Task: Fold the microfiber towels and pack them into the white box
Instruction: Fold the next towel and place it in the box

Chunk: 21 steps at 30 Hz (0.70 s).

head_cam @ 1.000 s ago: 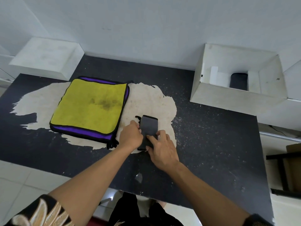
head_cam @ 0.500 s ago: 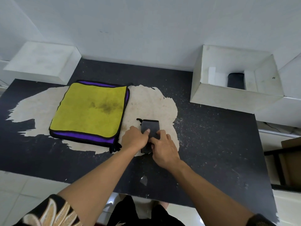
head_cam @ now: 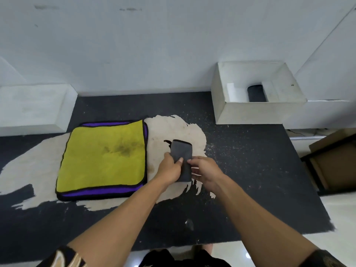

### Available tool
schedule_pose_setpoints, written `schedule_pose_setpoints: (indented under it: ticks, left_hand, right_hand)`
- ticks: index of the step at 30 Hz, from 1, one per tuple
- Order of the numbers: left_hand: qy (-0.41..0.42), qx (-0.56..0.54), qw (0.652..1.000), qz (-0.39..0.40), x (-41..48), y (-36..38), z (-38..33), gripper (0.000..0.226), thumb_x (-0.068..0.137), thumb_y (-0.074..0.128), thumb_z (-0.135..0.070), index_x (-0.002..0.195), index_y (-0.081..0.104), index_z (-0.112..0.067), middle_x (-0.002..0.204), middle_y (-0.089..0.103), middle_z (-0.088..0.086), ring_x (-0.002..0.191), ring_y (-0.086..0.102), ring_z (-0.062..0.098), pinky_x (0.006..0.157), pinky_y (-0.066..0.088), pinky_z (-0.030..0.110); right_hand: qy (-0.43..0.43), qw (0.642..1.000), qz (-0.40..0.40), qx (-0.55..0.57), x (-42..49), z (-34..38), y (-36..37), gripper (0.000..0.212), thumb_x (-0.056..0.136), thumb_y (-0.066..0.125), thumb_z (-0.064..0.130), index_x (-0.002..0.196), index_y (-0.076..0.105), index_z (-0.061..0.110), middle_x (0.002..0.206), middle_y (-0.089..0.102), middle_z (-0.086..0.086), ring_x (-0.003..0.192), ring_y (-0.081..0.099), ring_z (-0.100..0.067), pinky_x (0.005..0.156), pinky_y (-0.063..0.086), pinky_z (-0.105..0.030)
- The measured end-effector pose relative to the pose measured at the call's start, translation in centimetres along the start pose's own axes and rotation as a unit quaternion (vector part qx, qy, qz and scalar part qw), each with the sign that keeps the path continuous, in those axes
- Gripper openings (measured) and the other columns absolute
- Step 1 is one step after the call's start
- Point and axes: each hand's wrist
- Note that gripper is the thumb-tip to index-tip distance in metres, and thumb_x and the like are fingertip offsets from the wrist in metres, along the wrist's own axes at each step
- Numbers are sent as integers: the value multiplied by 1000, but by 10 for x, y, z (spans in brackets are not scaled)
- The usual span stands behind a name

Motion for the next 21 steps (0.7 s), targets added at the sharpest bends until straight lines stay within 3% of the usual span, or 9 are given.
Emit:
schedule_pose_setpoints:
  ticks: [5, 12, 15, 18, 21]
  left_hand:
    - [128, 6, 991, 48, -12, -26, -29, 24, 104, 42, -32, 115, 32, -13, 114, 53, 1, 95, 56, 10, 76, 49, 26]
    - [247, 81, 964, 50, -20, -33, -79, 25, 104, 37, -41, 111, 32, -17, 110, 57, 3, 95, 61, 20, 82, 55, 46]
    - [284, 67, 954, 74, -25, -28, -110, 26, 104, 37, -40, 115, 30, -17, 113, 57, 5, 98, 61, 21, 85, 54, 49]
    - [308, 68, 944, 91, -27, -20, -141, 24, 104, 37, -39, 113, 30, -18, 113, 57, 5, 100, 60, 21, 87, 52, 49]
    - [313, 71, 943, 86, -24, -8, -172, 24, 103, 39, -38, 112, 30, -18, 112, 58, 6, 101, 60, 23, 88, 51, 48]
  right_hand:
    - [-60, 997, -2, 44, -21, 11, 13, 27, 96, 64, 30, 109, 67, 7, 104, 73, -5, 100, 69, -21, 83, 59, -41]
    - [-156, 970, -44, 183, -47, 34, 8, 18, 93, 64, 12, 110, 64, 6, 110, 71, -14, 104, 67, -29, 88, 57, -48]
    - [-177, 954, -19, 243, -57, 56, -9, 30, 90, 69, 18, 115, 67, 3, 114, 70, -17, 109, 66, -32, 94, 54, -52]
    - [-182, 951, 11, 250, -66, 83, -26, 44, 83, 74, 24, 119, 66, -1, 116, 69, -21, 110, 66, -35, 93, 54, -52]
    - [-218, 952, -7, 216, -66, 113, -48, 35, 91, 68, 20, 120, 64, 1, 115, 70, -19, 108, 67, -33, 95, 53, -52]
Point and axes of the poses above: each hand's wrist, its own x-axis towards the middle knuckle, its own y-axis out of the palm, z = x × y
